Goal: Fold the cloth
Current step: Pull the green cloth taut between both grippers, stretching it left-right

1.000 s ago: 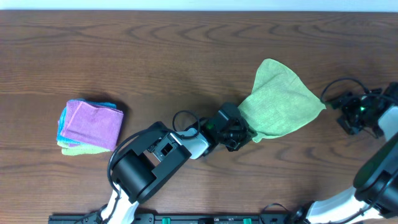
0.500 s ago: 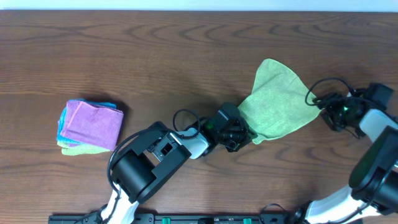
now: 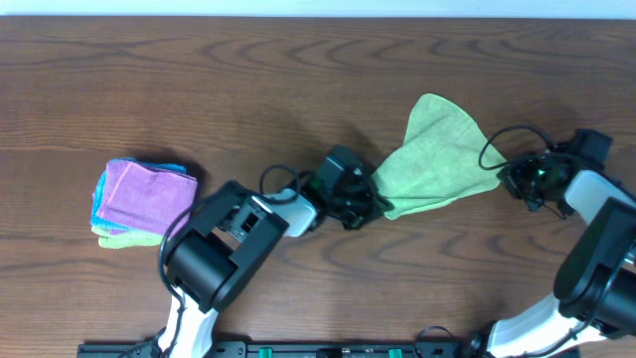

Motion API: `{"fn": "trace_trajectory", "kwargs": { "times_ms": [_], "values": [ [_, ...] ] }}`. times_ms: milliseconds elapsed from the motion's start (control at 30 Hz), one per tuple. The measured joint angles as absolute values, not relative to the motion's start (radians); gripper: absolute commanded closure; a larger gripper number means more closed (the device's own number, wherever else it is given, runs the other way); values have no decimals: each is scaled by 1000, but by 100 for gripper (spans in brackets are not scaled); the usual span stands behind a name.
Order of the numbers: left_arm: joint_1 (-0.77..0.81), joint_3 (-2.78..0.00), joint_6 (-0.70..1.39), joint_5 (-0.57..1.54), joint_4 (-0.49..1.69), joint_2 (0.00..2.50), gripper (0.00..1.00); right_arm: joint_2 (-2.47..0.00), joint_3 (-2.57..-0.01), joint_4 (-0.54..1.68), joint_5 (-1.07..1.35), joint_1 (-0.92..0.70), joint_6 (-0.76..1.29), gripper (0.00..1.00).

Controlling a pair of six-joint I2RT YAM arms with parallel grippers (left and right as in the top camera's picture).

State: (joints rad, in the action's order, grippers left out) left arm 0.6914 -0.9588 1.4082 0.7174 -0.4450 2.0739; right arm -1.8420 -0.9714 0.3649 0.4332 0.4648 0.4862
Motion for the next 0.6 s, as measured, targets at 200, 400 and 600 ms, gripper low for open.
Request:
{"fn": "trace_trajectory", "kwargs": {
  "times_ms": [200,400,600],
  "values": [
    [571,-959,1359,818,-436,2074,94,-1842,-971,396,438,325,496,99],
    [457,-958,1319,919,-427,2074,94,-1833,-971,397,424,191,553,99],
    [301,-958,1256,1021,-398,2074,94,-1754,-971,408,403,92,605,99]
  ]
}}
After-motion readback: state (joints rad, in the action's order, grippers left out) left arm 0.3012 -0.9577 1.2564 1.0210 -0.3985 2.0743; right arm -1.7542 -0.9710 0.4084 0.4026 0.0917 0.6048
